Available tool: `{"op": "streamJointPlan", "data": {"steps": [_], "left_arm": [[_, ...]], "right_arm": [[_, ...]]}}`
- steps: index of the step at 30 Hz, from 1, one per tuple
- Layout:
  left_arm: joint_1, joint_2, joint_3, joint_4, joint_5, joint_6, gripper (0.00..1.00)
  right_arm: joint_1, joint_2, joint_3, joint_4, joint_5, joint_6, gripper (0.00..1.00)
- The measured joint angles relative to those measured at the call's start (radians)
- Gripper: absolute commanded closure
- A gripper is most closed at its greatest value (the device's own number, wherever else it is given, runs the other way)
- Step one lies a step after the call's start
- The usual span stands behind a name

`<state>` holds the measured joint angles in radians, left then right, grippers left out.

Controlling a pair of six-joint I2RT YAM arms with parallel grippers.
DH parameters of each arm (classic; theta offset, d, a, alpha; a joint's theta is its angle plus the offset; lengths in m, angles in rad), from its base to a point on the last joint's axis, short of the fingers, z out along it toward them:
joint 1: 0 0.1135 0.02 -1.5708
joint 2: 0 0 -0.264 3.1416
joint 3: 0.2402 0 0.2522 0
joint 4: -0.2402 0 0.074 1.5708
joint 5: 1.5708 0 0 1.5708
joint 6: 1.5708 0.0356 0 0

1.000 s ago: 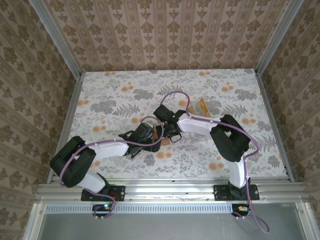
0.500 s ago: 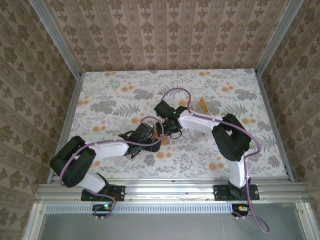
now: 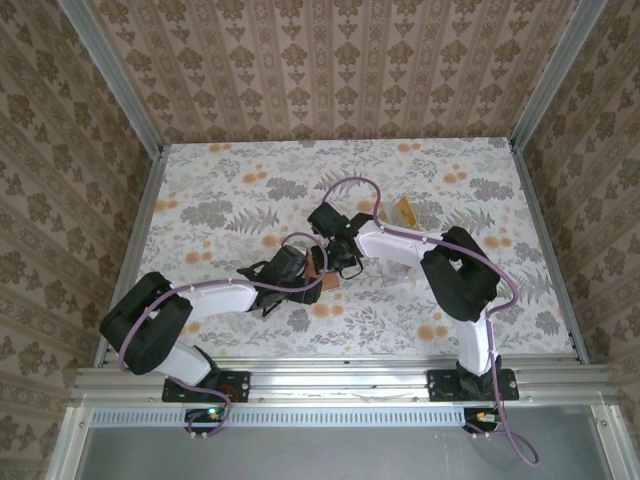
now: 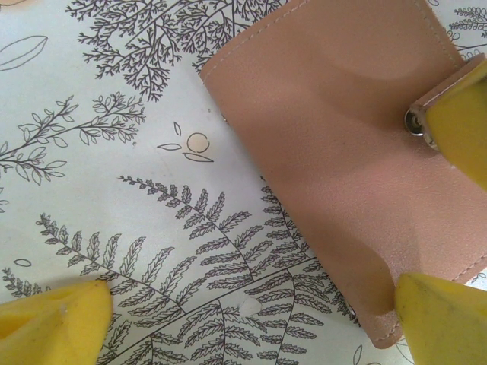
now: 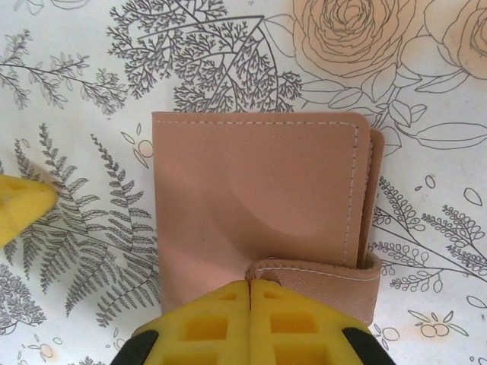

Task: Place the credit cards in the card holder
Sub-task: Close the button on the card holder.

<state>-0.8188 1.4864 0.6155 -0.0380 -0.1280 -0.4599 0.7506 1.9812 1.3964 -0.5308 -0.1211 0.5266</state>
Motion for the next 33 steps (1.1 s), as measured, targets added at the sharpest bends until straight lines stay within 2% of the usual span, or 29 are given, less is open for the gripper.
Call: {"op": "streamJointPlan", "data": {"steps": [16,21,27,33], "left_arm": [[0.0,-0.007,0.0,-0.003,0.002,0.0,0.04],[0.01,-0.081,-0.006,-0.021,0.041,-0.013,0.02],[0.124,-0.217,-0.033,-0.021,0.08,-0.048,0.02],[0.221,-0.129,-0.005,-0.02,0.114,-0.061,0.02]], "right_arm": [[-0.013,0.016,0.0,0.012,-0.018,0.003,1.0],[-0.019,0.014,-0.02,0.044,-0.029,0.008,1.0],[-0.032,0.0,-0.057,0.106,-0.047,0.027,1.0],[-0.034,-0.018,-0.089,0.14,-0.053,0.034,1.0]]}}
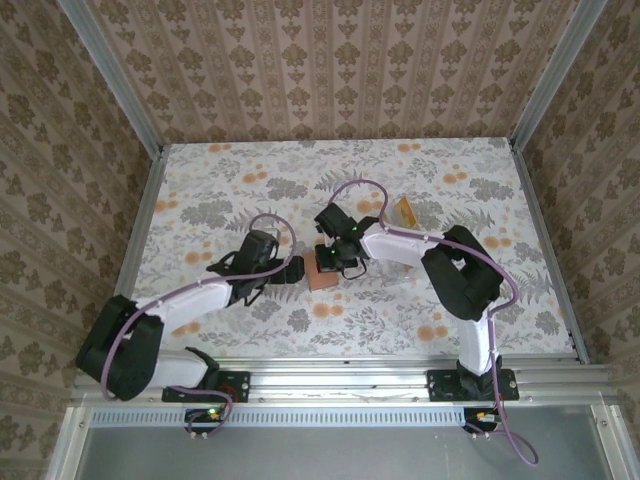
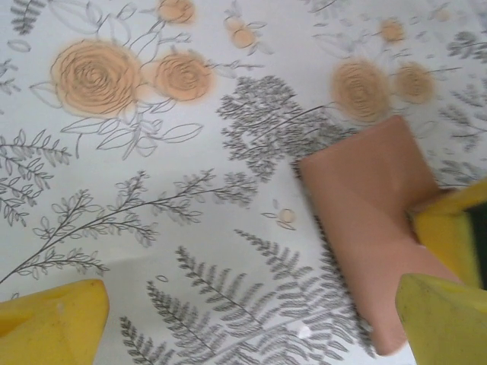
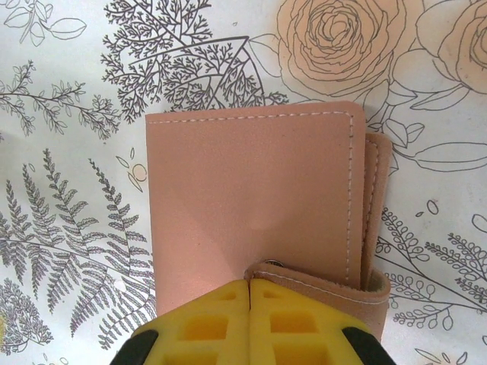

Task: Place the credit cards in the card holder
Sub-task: Close the button on the card holder.

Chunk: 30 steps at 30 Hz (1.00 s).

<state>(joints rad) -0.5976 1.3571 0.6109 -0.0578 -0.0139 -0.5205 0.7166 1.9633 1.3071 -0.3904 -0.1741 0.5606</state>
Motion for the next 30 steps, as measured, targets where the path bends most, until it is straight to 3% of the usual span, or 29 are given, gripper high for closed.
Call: {"op": "streamJointPlan", "data": {"steps": [13,23,30], "left_arm": [[0.012,0.214,0.158,0.005,0.044,0.04,0.03],[-0.023,0.305,0.238,-0.1,-0.079,0.05,0.04],[-0.035,0.323,0.261,-0.124,-0.097,0.05,0.04]], "right_arm": [[-0.007,-0.031,-0.048,0.037,-0.023,0.019,1.0],[-0.024,-0.051,-0.058,0.031,-0.044,0.019,1.0],[-0.034,-0.068,-0.057,0.024,-0.048,0.019,1.0]]}}
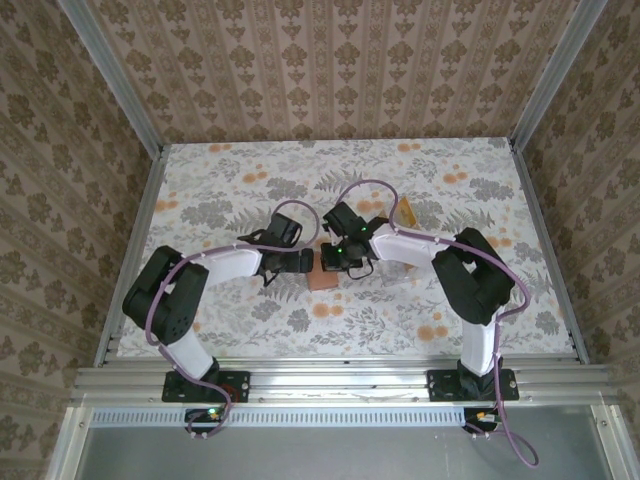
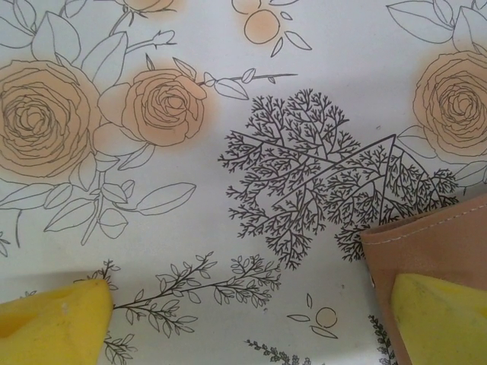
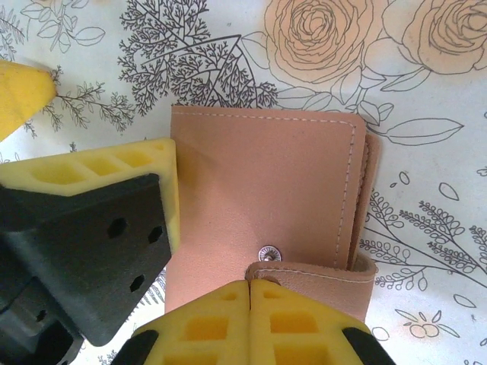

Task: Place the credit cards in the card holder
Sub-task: Close the button on the card holder.

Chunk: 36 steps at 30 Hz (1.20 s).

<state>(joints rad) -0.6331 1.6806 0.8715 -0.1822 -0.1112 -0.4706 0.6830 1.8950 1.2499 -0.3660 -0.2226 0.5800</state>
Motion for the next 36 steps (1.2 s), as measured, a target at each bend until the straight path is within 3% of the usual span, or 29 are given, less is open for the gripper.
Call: {"op": "streamJointPlan", "data": {"steps": [36], "left_arm": [[-0.021,0.009,0.004,0.007,-0.023,0.0,0.05]], "right_arm": [[-0.023,0.036,0.005,0.021,-0.026,0.0,1.0]]}}
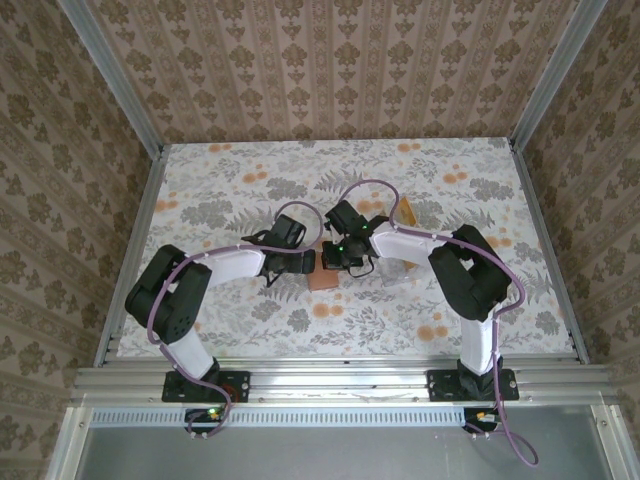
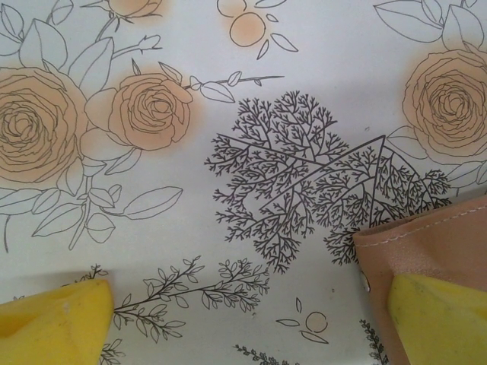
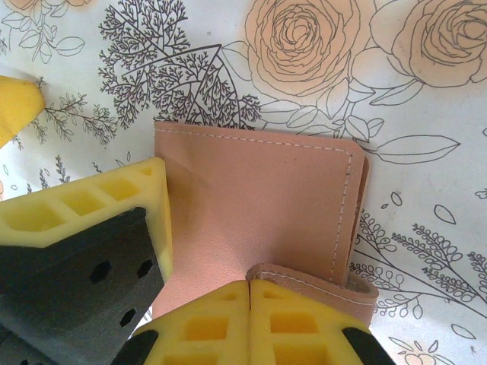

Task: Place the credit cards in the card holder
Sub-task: Close the button on the card holder.

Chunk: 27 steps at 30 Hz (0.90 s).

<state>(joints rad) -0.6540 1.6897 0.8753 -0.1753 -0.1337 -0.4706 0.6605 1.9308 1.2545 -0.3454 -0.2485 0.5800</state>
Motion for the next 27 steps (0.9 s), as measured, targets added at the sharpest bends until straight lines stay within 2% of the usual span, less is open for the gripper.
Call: {"op": "streamJointPlan", "data": {"steps": [27], "left_arm": [[-0.007,0.006,0.005,0.001,-0.006,0.0,0.05]], "right_arm": [[0.001,0.026,0.009,0.007,-0.015,-0.009,1.0]]}}
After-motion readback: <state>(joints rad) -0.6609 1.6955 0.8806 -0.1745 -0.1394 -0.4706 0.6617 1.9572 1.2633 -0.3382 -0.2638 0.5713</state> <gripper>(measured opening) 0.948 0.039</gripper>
